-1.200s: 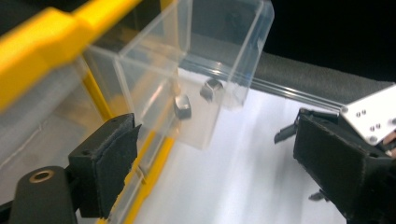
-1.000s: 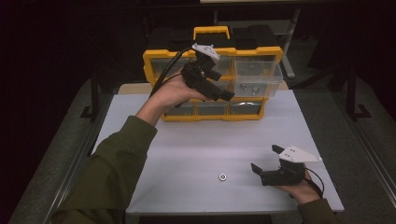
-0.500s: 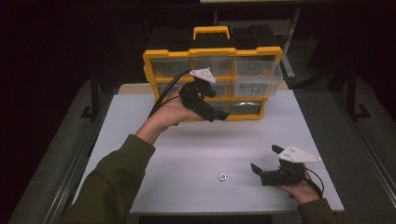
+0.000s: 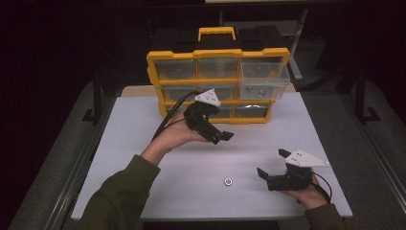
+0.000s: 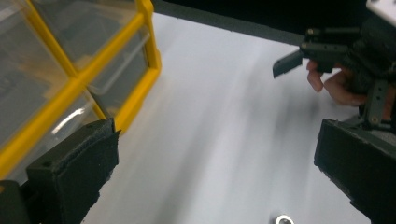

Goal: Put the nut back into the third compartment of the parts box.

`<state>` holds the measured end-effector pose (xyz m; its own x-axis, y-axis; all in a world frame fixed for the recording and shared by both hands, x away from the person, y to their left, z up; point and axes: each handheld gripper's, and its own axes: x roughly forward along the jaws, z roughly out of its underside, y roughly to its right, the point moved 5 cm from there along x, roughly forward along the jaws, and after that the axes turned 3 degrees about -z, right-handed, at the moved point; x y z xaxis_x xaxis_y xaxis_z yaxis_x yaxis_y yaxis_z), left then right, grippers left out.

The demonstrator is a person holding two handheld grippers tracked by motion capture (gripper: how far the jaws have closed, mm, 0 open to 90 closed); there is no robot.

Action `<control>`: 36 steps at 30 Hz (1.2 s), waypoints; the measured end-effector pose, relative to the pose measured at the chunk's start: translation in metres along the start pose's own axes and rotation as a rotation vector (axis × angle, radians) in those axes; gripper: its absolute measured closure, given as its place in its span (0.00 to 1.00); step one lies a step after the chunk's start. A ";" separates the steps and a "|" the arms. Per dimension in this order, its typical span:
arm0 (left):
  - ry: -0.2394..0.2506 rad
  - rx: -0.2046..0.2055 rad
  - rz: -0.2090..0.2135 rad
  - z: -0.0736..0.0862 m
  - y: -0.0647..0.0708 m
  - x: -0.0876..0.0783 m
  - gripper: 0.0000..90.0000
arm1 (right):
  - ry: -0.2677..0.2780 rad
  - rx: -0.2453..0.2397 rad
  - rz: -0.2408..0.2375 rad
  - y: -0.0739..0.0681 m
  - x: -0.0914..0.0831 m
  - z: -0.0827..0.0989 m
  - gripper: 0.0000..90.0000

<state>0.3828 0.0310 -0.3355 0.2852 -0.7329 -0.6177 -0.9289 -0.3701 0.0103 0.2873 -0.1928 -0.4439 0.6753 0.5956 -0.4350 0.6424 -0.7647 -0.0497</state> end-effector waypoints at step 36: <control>-0.056 -0.056 0.066 0.090 0.048 0.054 0.00 | -0.007 -0.002 0.005 0.001 0.001 0.001 0.00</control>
<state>0.3328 0.0249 -0.4388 0.2083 -0.7244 -0.6571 -0.9304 -0.3540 0.0953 0.2885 -0.1931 -0.4456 0.6761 0.5896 -0.4419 0.6396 -0.7674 -0.0452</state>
